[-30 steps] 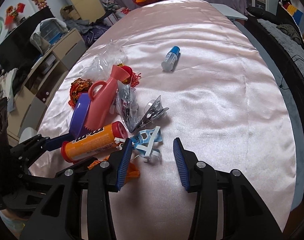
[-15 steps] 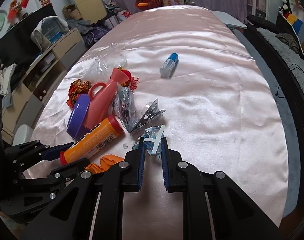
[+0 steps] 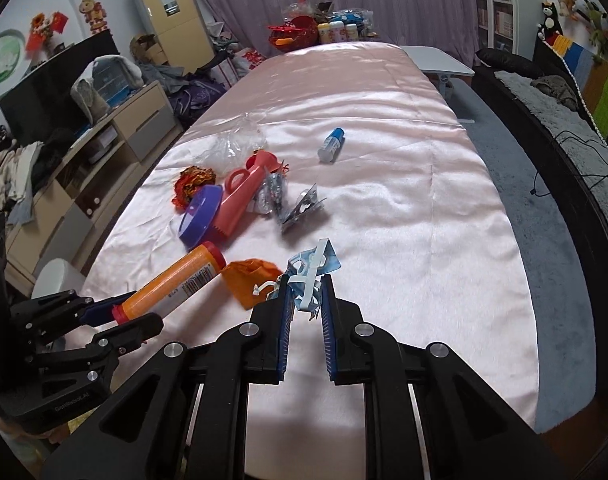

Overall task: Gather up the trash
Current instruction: 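Grasp the foil blister wrapper with the right tool while the left tool grasps the orange m&m's tube, then lower the wrapper and tube into the black bin and open both tools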

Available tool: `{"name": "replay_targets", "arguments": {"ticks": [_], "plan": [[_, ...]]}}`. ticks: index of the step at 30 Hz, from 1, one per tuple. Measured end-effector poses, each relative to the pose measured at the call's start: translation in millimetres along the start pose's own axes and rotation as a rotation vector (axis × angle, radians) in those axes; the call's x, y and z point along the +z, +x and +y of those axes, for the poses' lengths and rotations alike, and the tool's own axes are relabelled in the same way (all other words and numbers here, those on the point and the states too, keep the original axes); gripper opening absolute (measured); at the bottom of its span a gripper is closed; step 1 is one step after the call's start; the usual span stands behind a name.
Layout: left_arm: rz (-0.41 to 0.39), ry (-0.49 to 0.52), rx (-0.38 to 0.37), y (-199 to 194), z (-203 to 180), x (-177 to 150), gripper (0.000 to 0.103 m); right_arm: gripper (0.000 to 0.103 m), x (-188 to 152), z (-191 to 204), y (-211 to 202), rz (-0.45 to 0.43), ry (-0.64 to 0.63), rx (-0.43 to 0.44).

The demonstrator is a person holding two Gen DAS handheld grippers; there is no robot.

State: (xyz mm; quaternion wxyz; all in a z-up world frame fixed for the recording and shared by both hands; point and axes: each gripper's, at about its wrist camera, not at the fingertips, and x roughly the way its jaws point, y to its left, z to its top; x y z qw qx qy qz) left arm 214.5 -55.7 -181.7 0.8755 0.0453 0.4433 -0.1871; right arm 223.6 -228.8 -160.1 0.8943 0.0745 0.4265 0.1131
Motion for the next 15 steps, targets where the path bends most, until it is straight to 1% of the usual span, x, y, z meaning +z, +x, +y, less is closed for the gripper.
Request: {"name": "replay_targets", "arguments": {"ticks": [10,15], "plan": [[-0.027,-0.025,0.009,-56.4,-20.1,-52.0,0.03,0.016,-52.6,22.6,-39.8,0.007,0.002,0.032],[-0.008,-0.043,0.019,-69.8,-28.7,-78.5,0.03,0.016,-79.5,33.6,-49.5,0.03,-0.018,0.02]]}}
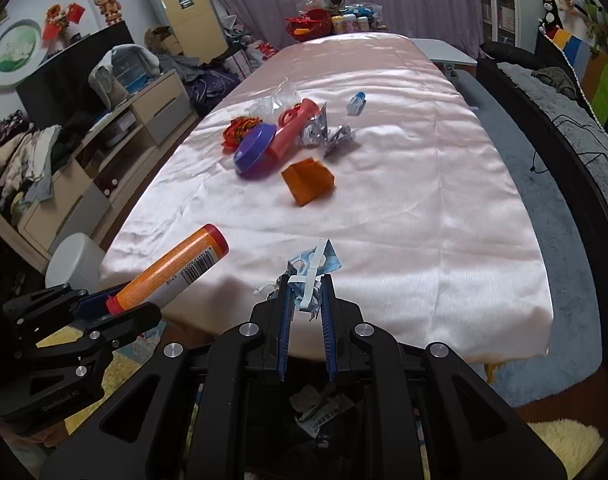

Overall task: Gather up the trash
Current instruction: 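Lower the wrapper and tube into the black bin and open both tools, then grasp the orange crumpled paper with the right tool while the left tool grasps the purple lid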

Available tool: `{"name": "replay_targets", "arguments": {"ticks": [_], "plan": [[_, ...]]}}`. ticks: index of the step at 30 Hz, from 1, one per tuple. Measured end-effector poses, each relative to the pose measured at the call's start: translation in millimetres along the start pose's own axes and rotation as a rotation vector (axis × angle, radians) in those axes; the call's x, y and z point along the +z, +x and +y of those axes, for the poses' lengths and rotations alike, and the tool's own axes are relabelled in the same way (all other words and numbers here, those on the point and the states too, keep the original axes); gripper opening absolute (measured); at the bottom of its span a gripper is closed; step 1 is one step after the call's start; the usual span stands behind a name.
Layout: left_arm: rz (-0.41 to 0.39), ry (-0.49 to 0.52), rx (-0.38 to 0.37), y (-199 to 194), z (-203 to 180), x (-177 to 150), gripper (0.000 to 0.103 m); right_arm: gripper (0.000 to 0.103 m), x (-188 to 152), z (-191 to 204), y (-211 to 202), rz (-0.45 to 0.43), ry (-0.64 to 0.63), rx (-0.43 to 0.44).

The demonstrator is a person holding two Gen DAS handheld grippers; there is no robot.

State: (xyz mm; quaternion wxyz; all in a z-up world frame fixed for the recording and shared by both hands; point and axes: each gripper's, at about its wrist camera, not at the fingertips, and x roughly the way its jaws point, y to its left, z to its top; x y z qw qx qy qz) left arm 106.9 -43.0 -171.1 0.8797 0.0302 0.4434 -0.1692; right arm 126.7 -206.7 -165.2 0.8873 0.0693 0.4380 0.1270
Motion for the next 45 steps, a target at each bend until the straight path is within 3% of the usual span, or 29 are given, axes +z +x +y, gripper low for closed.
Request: {"name": "replay_targets", "arguments": {"ticks": [10,16,28,30,32,33,37,42,45], "plan": [[0.111,-0.048,-0.051,11.9,-7.7,-58.2,0.03,0.016,-55.4,5.9,12.6,0.127,-0.014,-0.003],[0.206,-0.036,-0.034,39.0,-12.3,-84.1,0.03,0.016,-79.9,2.3,30.5,0.204,0.005,-0.005],[0.312,-0.059,-0.051,68.6,-10.7,-97.6,0.031,0.019,-95.4,-2.1,43.0,0.264,0.048,0.031],[0.32,-0.06,-0.051,70.5,-9.2,-97.8,0.031,0.025,-94.4,-3.2,44.1,0.272,0.054,0.04],[0.325,-0.059,-0.048,71.6,-9.4,-97.6,0.031,0.038,-94.6,-3.8,44.8,0.274,0.058,0.042],[0.326,-0.06,-0.048,72.1,-9.1,-97.4,0.032,0.038,-95.0,-4.3,44.6,0.274,0.059,0.043],[0.316,-0.068,-0.031,71.4,-5.5,-97.0,0.053,0.038,-92.3,-6.0,44.5,0.268,0.073,0.039],[0.285,-0.06,0.018,61.1,-0.2,-89.5,0.066,0.04,-81.9,-13.2,34.3,0.23,0.096,0.037],[0.233,-0.063,0.038,46.7,4.8,-78.6,0.077,0.047,-71.7,-20.1,22.5,0.181,0.113,0.036]]}}
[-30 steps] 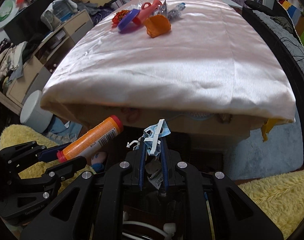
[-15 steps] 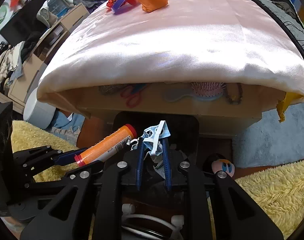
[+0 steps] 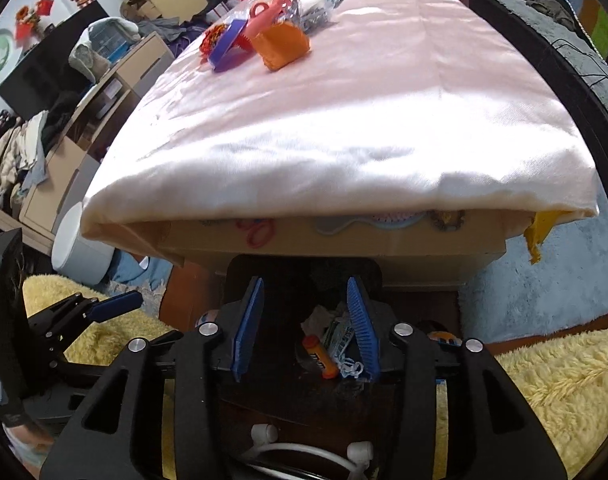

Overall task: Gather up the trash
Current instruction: 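Grasp the orange crumpled paper with the right tool while the left tool grasps the purple lid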

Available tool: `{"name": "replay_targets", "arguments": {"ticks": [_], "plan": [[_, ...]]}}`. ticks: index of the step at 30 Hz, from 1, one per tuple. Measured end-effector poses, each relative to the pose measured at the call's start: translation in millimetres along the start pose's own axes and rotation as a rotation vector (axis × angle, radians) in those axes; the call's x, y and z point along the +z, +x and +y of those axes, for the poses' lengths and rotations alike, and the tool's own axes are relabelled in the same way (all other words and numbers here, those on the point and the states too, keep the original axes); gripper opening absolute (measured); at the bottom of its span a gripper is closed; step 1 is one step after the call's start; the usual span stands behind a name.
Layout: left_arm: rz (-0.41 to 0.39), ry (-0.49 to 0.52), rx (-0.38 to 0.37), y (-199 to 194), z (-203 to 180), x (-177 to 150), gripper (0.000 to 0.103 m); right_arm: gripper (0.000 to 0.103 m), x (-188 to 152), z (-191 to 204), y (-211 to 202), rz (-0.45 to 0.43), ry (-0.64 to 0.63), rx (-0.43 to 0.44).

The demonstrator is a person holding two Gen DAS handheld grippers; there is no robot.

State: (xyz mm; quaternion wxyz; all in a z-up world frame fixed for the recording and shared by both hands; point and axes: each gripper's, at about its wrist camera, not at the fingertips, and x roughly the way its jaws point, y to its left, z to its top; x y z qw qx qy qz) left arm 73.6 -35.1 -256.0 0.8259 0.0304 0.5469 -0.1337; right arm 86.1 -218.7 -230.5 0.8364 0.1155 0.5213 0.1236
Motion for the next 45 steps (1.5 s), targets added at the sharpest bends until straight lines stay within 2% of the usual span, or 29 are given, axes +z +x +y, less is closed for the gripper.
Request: {"name": "replay_targets", "arguments": {"ticks": [5,9,14,18,22,32,36,40,45], "plan": [[-0.092,-0.026,0.012,-27.2,14.0,18.1,0.081,0.048,20.1,-10.0,-22.8,-0.085,0.009,-0.005],[-0.16,-0.029,0.071,-44.2,21.2,42.9,0.085,0.054,45.0,-16.8,-32.0,-0.135,0.018,-0.018],[-0.209,-0.025,0.138,-53.4,35.8,78.8,0.087,0.055,75.0,-9.5,-26.4,-0.157,-0.024,-0.023],[-0.209,-0.059,0.148,-49.2,47.9,108.1,0.095,0.055,92.9,5.3,-7.4,-0.143,-0.089,-0.042],[-0.2,-0.078,0.124,-39.2,60.2,134.7,0.095,0.055,110.1,17.1,10.4,-0.139,-0.126,-0.044],[-0.182,-0.08,0.128,-13.6,76.0,190.7,0.095,0.055,157.9,36.8,54.6,-0.125,-0.205,-0.058],[-0.178,-0.068,0.126,-4.5,76.7,211.3,0.095,0.054,167.2,40.8,69.2,-0.119,-0.24,-0.083],[-0.173,-0.043,0.09,6.3,71.7,228.6,0.095,0.045,174.6,42.7,76.0,-0.135,-0.281,-0.116],[-0.139,-0.005,0.062,26.7,61.6,246.8,0.095,0.043,182.7,29.6,73.5,-0.133,-0.261,-0.11]]}}
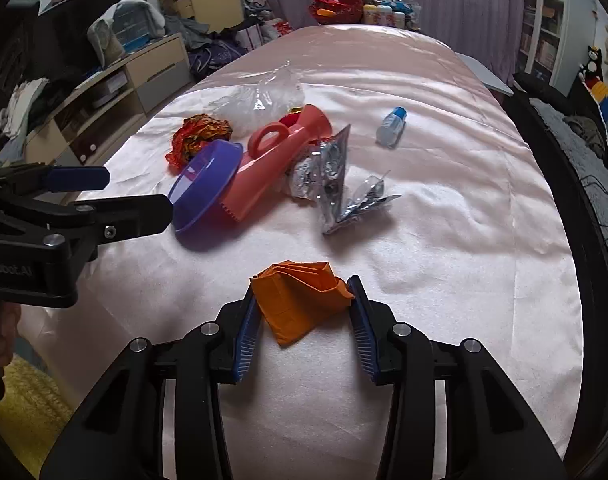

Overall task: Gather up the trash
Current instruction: 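Grasp the orange crumpled paper with the right tool while the left tool grasps the purple lid, then lower the orange paper and purple lid into the black bin and open both tools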

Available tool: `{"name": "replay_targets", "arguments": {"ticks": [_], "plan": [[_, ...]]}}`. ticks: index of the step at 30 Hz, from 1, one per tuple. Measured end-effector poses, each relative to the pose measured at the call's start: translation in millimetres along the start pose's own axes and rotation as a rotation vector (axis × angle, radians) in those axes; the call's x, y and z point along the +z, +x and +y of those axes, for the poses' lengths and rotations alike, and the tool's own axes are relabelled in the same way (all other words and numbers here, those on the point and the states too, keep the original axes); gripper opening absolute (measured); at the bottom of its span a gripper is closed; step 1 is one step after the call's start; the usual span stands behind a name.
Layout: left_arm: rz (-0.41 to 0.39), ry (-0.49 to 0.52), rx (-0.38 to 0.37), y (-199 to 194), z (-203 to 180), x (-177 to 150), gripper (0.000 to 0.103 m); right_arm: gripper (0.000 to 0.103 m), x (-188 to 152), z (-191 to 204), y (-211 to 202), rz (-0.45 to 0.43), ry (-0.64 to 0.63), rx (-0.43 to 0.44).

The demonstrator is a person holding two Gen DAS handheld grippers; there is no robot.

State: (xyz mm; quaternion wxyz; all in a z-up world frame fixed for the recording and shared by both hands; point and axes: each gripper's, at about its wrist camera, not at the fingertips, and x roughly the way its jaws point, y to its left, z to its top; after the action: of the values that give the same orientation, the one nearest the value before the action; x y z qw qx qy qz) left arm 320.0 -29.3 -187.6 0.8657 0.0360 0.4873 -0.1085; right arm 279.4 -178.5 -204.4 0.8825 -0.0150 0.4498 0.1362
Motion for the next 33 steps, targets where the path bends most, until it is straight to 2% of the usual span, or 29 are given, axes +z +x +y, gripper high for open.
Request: {"name": "replay_targets", "arguments": {"ticks": [6,12,14,15,16,20,25,33], "plan": [[0.02,-0.014,-0.054,18.9,-4.5,13.1,0.095,0.043,3.8,-29.6,-8.0,-0.013,0.093,0.016],[0.028,-0.052,-0.108,31.8,-5.4,20.8,0.094,0.043,2.4,-32.4,-9.7,-0.019,0.104,0.034],[0.035,-0.06,-0.126,35.7,-5.2,22.5,0.085,0.043,2.2,-31.6,-10.4,-0.02,0.098,0.038],[0.041,-0.061,-0.139,37.4,-5.8,22.9,0.074,0.043,2.1,-31.5,-10.9,-0.021,0.098,0.04],[0.047,-0.063,-0.152,39.0,-6.4,22.8,0.069,0.043,1.9,-32.3,-11.1,-0.022,0.099,0.04],[0.043,-0.049,-0.158,37.9,-10.4,21.3,0.068,0.043,0.8,-37.6,-11.4,-0.02,0.111,0.031],[0.018,-0.024,-0.123,23.5,-15.3,16.0,0.068,0.043,-2.5,-37.2,-18.5,-0.027,0.105,0.027],[-0.038,-0.008,-0.114,-33.5,-26.5,-16.7,0.068,0.043,-16.2,-24.6,-56.3,-0.058,0.102,0.025]]}}
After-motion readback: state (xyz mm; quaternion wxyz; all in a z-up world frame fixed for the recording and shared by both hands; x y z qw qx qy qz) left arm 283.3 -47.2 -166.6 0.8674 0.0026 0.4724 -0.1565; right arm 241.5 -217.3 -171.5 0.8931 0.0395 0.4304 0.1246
